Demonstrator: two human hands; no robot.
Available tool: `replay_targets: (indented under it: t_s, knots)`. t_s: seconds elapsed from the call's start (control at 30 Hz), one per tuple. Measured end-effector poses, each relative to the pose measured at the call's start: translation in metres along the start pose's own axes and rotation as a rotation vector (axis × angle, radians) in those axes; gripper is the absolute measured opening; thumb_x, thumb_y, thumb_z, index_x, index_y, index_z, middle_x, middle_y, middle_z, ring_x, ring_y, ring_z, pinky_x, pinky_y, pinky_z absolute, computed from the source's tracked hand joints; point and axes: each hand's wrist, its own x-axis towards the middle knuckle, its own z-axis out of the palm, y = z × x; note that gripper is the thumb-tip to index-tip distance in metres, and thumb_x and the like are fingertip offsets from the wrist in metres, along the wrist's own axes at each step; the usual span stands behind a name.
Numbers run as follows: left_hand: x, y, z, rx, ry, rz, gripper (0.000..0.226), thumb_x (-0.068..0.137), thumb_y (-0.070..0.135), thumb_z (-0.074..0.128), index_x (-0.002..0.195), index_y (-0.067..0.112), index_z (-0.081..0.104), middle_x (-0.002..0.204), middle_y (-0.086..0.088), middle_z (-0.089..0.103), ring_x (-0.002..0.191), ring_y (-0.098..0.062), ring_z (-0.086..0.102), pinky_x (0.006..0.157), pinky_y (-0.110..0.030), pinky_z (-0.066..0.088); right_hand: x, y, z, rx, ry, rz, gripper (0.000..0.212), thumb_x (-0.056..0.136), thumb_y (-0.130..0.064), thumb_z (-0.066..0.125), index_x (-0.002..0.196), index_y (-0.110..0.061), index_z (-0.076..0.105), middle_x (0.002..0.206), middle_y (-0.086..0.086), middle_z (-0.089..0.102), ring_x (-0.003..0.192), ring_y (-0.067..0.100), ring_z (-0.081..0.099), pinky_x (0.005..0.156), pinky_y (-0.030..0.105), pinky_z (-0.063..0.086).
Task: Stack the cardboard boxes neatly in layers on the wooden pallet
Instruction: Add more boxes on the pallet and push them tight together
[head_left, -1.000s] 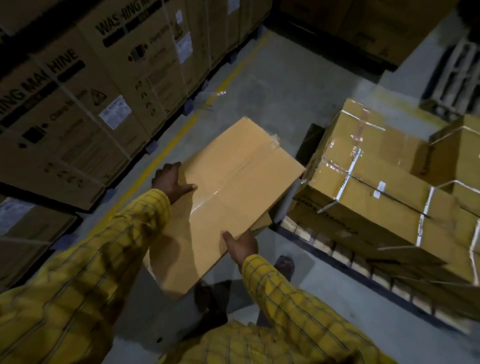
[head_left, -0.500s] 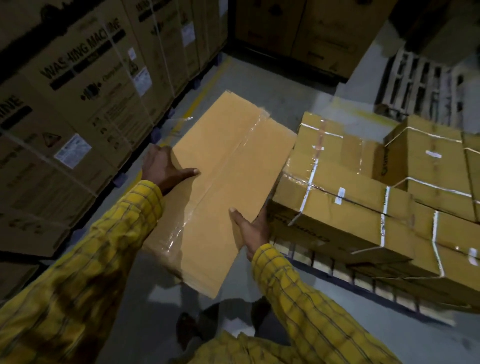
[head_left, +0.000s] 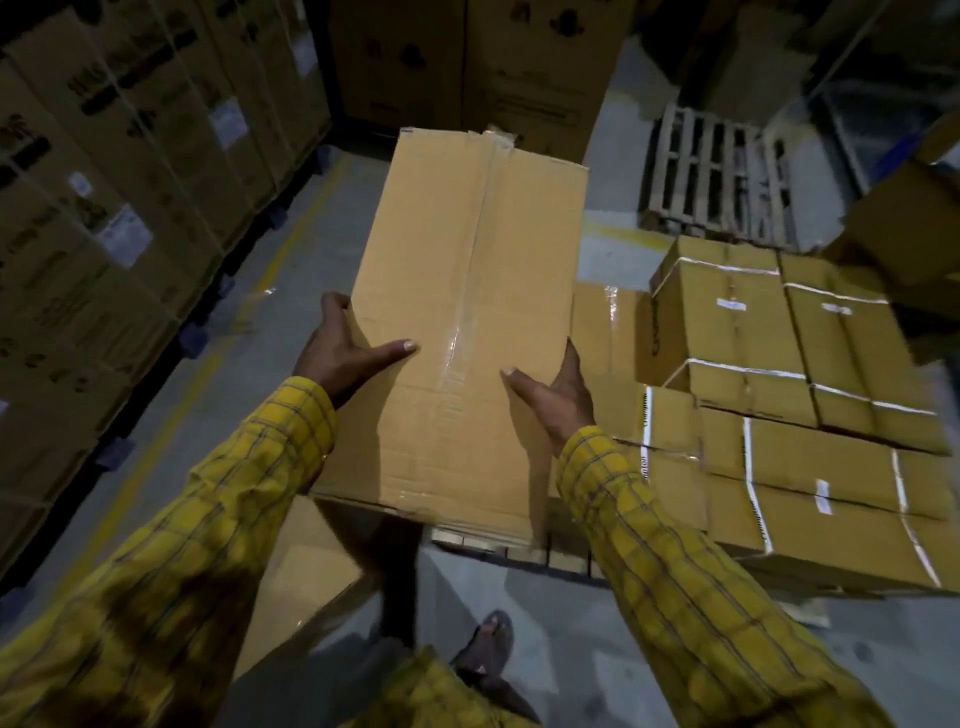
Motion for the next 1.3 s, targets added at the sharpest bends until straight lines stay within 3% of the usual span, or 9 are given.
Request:
replay_targets:
  t_s: [0.2, 0.37, 0.5, 0.6, 0.77, 0.87, 1.0, 1.13, 1.3]
  knots:
    - [0.047, 0.055, 0.071, -0.008, -0.028, 0.082, 0.093, 0.066, 0.057, 0.092, 0.132, 0.025, 0.034, 0.121, 0.003, 0.058, 0.109, -0.023, 0.057, 0.094, -0.036, 0.049, 0.069, 0.011, -0.063, 0.014, 0.087, 0.063, 0.121, 0.05, -0.073, 0.089, 0.152, -0.042, 0.032, 0.142, -0.008, 0.061, 0.126, 0.02, 0.06, 0.109, 0.042, 0.05]
    - [0.088, 0.099, 0.122, -0.06, -0.059, 0.135, 0.096, 0.066, 0.057, 0.091, 0.134, 0.025, 0.033, 0.122, 0.005, 0.059, 0.109, -0.021, 0.058, 0.096, -0.034, 0.049, 0.121, 0.0, -0.114, 0.073, 0.144, 0.038, 0.103, 0.06, -0.042, 0.095, 0.148, -0.036, 0.041, 0.128, -0.011, 0.068, 0.116, 0.015, 0.065, 0.105, 0.037, 0.052]
    - [0.108, 0.129, 0.16, -0.098, -0.078, 0.139, 0.099, 0.067, 0.059, 0.09, 0.137, 0.023, 0.03, 0.127, 0.004, 0.058, 0.112, -0.022, 0.057, 0.096, -0.033, 0.046, 0.164, -0.007, -0.156, 0.087, 0.133, 0.059, 0.108, 0.05, -0.037, 0.097, 0.143, -0.042, 0.042, 0.123, -0.007, 0.071, 0.111, 0.021, 0.07, 0.094, 0.052, 0.06]
    - [0.116, 0.147, 0.19, -0.126, -0.088, 0.116, 0.101, 0.067, 0.058, 0.09, 0.139, 0.023, 0.028, 0.129, 0.003, 0.057, 0.116, -0.021, 0.057, 0.099, -0.033, 0.046, 0.19, -0.008, -0.189, 0.046, 0.124, 0.045, 0.107, 0.052, -0.035, 0.093, 0.144, -0.041, 0.041, 0.125, -0.006, 0.068, 0.113, 0.021, 0.067, 0.096, 0.049, 0.059]
    - [0.115, 0.181, 0.25, -0.146, -0.048, 0.088, 0.097, 0.072, 0.049, 0.091, 0.141, 0.021, 0.028, 0.129, 0.004, 0.055, 0.116, -0.019, 0.054, 0.098, -0.03, 0.042, 0.253, 0.021, -0.248, 0.034, 0.075, 0.034, 0.107, 0.046, -0.04, 0.098, 0.137, -0.054, 0.044, 0.119, -0.014, 0.072, 0.11, 0.019, 0.07, 0.093, 0.045, 0.061]
    - [0.119, 0.205, 0.29, -0.143, 0.008, 0.06, 0.097, 0.073, 0.049, 0.091, 0.143, 0.021, 0.029, 0.128, 0.005, 0.054, 0.114, -0.018, 0.052, 0.097, -0.03, 0.041, 0.286, 0.027, -0.285, 0.048, 0.006, -0.007, 0.108, 0.047, -0.038, 0.099, 0.138, -0.058, 0.043, 0.12, -0.012, 0.072, 0.11, 0.022, 0.071, 0.092, 0.048, 0.061]
    - [0.137, 0.23, 0.338, -0.133, 0.061, 0.039, 0.097, 0.07, 0.053, 0.09, 0.14, 0.022, 0.031, 0.134, 0.0, 0.056, 0.119, -0.023, 0.055, 0.101, -0.036, 0.045, 0.325, 0.021, -0.324, 0.087, -0.045, -0.08, 0.105, 0.05, -0.026, 0.094, 0.14, -0.047, 0.046, 0.118, -0.007, 0.074, 0.109, 0.02, 0.071, 0.094, 0.048, 0.061]
    - [0.171, 0.242, 0.374, -0.134, 0.089, 0.053, 0.095, 0.062, 0.062, 0.091, 0.131, 0.027, 0.035, 0.127, 0.002, 0.061, 0.113, -0.023, 0.061, 0.101, -0.045, 0.053, 0.37, 0.025, -0.347, 0.082, -0.072, -0.141, 0.105, 0.055, -0.029, 0.094, 0.145, -0.042, 0.043, 0.119, -0.011, 0.073, 0.109, 0.015, 0.07, 0.098, 0.044, 0.058]
    - [0.218, 0.239, 0.408, -0.178, 0.103, 0.115, 0.087, 0.063, 0.052, 0.094, 0.126, 0.029, 0.038, 0.121, 0.005, 0.062, 0.11, -0.019, 0.063, 0.098, -0.044, 0.056, 0.421, 0.052, -0.344, 0.121, -0.067, -0.139, 0.107, 0.057, -0.032, 0.095, 0.148, -0.042, 0.039, 0.122, -0.012, 0.072, 0.111, 0.015, 0.07, 0.1, 0.046, 0.057]
